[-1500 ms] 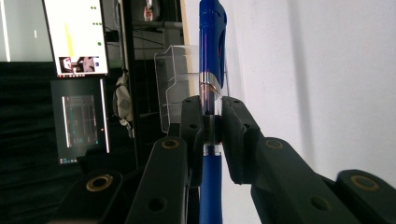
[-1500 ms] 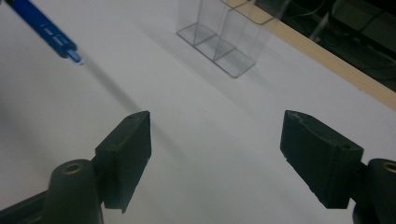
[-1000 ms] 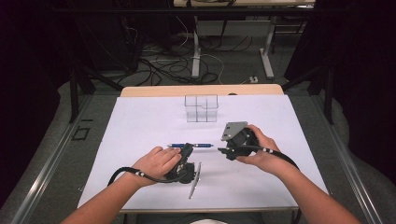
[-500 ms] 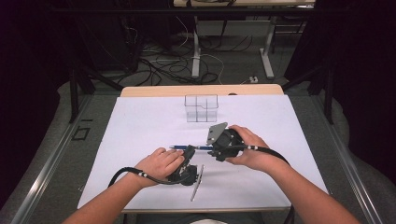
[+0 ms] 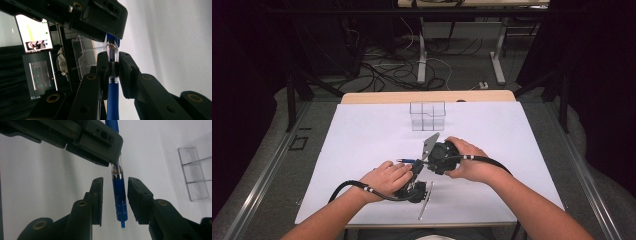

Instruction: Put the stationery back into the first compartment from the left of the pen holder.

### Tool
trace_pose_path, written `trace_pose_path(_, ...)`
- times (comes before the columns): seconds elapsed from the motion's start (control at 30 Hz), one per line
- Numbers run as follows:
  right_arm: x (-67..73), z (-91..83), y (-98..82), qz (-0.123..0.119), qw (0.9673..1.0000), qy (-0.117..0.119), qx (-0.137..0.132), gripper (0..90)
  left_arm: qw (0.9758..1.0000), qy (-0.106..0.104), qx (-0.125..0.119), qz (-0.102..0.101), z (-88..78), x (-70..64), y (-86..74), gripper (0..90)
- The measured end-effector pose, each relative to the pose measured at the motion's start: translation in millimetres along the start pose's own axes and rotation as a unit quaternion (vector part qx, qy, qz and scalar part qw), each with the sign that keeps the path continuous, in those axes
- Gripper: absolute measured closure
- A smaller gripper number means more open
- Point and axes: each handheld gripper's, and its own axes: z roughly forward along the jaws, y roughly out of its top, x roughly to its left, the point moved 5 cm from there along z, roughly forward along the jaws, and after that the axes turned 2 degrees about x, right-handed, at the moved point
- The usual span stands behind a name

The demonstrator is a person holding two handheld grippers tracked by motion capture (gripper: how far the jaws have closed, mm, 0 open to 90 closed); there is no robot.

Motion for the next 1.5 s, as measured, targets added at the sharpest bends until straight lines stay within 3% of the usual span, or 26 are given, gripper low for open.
trace_pose_path(0.07,0.0,1.8,1.9,0.002,1.0,0.003,0.001,66.4,1.0,0.001,0.0,0.005,0.0,-0.4,0.7,79.4)
trace_pose_path(0.1,-0.4,2.4,2.2,0.0,1.0,0.004,0.005,66.5,0.9997,-0.001,0.014,0.021,-1.5,0.8,-0.1,79.4)
trace_pose_path(0.13,-0.5,3.4,2.9,-0.003,1.0,0.006,0.006,66.8,1.0,0.001,0.002,0.008,-0.3,-1.0,1.0,79.4)
trace_pose_path(0.23,0.2,6.0,3.9,-0.002,0.9998,0.014,0.013,70.1,1.0,-0.003,-0.004,0.001,0.3,-3.3,1.7,79.4)
trace_pose_path(0.47,-1.5,10.3,3.5,-0.006,0.9994,0.018,0.029,78.4,0.9999,-0.001,-0.008,0.008,-0.3,-3.8,1.9,79.3)
trace_pose_path(0.5,-1.6,10.7,3.6,-0.007,0.9993,0.021,0.03,79.1,0.9997,-0.001,0.001,0.022,-1.2,-2.7,1.0,79.3)
trace_pose_path(0.57,-1.2,11.0,4.2,-0.008,0.9991,0.025,0.032,79.5,0.9997,0.001,0.001,0.023,-0.6,-3.7,0.3,79.3)
trace_pose_path(0.8,-4.4,13.0,9.0,-0.011,0.9995,0.015,0.025,79.7,0.9999,0.004,-0.008,0.006,-0.1,-1.3,-3.3,77.9)
trace_pose_path(0.83,-5.7,13.5,9.5,-0.012,0.9996,0.011,0.024,79.7,0.9998,0.019,-0.009,0.007,-1.2,2.2,-3.2,76.6)
trace_pose_path(0.87,-8.0,14.4,9.7,-0.009,0.9996,0.007,0.025,79.7,0.9996,0.018,0.011,0.018,-3.9,4.6,-5.7,75.3)
trace_pose_path(1.03,-18.8,17.3,10.6,0.012,0.9997,-0.01,0.02,79.7,0.9995,0.022,0.014,0.015,-3.5,10.8,-8.7,70.3)
trace_pose_path(1.07,-20.8,17.4,11.2,0.014,0.9997,-0.013,0.017,79.7,0.9997,0.014,0.016,0.008,-3.8,11.2,-10.4,69.5)
trace_pose_path(1.1,-23.0,17.1,11.6,0.02,0.9996,-0.015,0.014,79.8,0.9989,0.016,-0.006,-0.043,-1.1,7.9,-11.2,68.7)
trace_pose_path(1.17,-27.9,16.6,13.7,0.033,0.9992,-0.023,0.004,79.7,0.999,0.007,0.002,-0.043,0.0,7.5,-15.7,67.1)
trace_pose_path(1.3,-36.7,15.3,17.8,0.058,0.9977,-0.033,-0.014,79.8,0.9973,-0.005,0.01,-0.073,1.4,4.9,-26.1,62.8)
trace_pose_path(1.4,-45.2,14.1,21.8,0.072,0.9961,-0.039,-0.032,79.8,0.9925,-0.013,0.014,-0.121,2.0,5.6,-34.5,60.0)
trace_pose_path(1.5,-53.8,13.1,26.4,0.084,0.9942,-0.045,-0.049,79.8,0.9839,-0.017,0.015,-0.177,2.4,9.1,-43.8,57.6)
